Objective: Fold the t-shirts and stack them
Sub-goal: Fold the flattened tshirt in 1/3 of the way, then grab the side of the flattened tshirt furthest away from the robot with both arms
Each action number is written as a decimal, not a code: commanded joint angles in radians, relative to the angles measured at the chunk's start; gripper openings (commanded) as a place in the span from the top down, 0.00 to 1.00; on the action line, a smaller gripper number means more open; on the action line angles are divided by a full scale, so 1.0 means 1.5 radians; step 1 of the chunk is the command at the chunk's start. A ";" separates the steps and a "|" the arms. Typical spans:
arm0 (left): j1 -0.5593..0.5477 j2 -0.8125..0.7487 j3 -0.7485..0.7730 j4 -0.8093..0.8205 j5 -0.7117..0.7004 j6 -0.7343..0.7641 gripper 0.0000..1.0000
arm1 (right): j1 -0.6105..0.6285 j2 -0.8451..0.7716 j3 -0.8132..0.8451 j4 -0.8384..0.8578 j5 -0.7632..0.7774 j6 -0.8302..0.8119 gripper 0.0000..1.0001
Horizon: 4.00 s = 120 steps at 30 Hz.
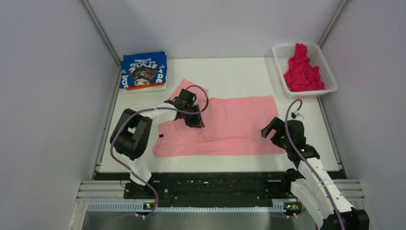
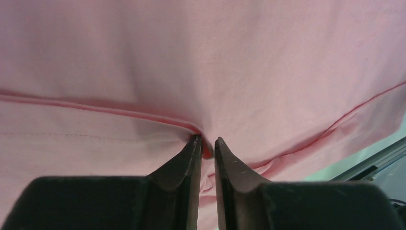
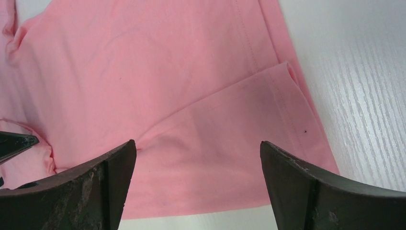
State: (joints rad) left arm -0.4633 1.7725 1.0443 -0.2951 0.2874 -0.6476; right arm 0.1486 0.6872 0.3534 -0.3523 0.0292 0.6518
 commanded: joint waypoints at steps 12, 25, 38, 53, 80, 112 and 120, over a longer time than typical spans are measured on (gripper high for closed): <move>-0.036 -0.051 0.133 -0.095 -0.125 0.023 0.09 | 0.003 -0.010 0.033 -0.012 0.026 -0.017 0.01; -0.031 -0.183 -0.053 -0.044 -0.185 -0.028 0.01 | 0.157 0.106 0.044 0.092 0.046 0.021 0.01; -0.026 -0.200 -0.216 0.030 -0.179 -0.085 0.01 | 0.282 0.243 0.004 0.148 0.128 0.120 0.01; -0.040 -0.383 -0.374 0.017 -0.171 -0.182 0.01 | 0.293 0.030 -0.050 -0.042 0.082 0.163 0.01; 0.098 0.151 0.484 -0.237 -0.308 0.106 0.05 | 0.227 0.257 0.206 0.145 0.171 -0.046 0.01; 0.132 0.480 0.801 -0.329 -0.326 0.248 0.59 | 0.180 0.325 0.202 0.161 0.156 -0.071 0.01; 0.132 0.479 0.776 -0.332 -0.320 0.236 0.77 | 0.166 0.341 0.214 0.179 0.193 -0.048 0.01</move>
State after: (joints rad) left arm -0.2680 2.4947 2.2398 -0.7959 -0.1951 -0.2893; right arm 0.4145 1.1748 0.6231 -0.1295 0.2695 0.5610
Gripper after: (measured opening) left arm 0.317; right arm 0.986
